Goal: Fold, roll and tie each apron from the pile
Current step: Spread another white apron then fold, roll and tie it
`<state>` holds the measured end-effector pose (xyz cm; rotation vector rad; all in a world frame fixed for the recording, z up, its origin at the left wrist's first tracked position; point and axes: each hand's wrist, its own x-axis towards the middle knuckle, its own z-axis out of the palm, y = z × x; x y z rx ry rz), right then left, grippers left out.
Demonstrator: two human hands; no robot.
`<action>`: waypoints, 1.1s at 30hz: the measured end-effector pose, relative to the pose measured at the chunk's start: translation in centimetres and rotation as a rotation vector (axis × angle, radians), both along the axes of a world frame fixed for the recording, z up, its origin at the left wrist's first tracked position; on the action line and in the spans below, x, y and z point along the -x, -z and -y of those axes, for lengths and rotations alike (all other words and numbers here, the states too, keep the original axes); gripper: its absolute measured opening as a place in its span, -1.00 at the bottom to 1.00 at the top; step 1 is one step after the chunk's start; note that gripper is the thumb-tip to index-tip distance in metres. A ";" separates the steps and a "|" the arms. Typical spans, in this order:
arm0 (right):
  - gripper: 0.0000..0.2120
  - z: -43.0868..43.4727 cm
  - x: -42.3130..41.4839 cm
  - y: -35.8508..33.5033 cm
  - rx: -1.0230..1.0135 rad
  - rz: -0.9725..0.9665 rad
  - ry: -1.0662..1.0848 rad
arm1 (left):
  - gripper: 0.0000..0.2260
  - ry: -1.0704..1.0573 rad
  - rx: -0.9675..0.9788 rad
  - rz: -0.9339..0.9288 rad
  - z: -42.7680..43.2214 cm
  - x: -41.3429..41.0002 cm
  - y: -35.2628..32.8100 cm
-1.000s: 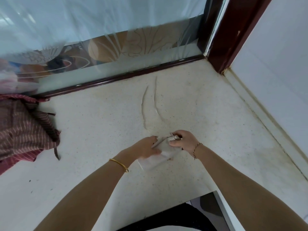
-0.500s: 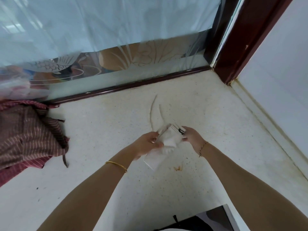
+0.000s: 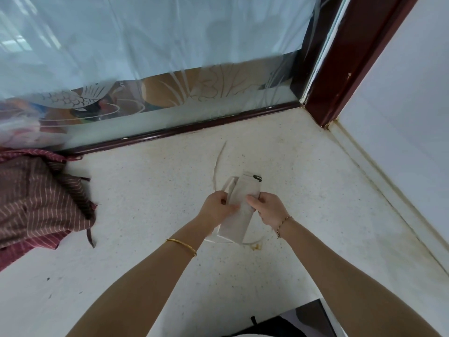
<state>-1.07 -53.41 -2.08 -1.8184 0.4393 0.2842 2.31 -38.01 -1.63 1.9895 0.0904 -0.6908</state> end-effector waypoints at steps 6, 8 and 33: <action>-0.71 0.9 0.0 -1.8 -0.082 0.017 0.008 | -0.66 -0.168 -0.170 0.373 -0.6 -0.8 -1.1; -0.79 1.1 -0.1 -2.2 -0.159 -0.009 -0.011 | -0.63 -0.126 -0.134 0.438 -0.8 -1.3 -1.6; -0.72 1.2 0.0 -1.9 0.021 0.197 0.213 | -0.92 -0.151 0.186 0.083 2.2 1.4 -4.9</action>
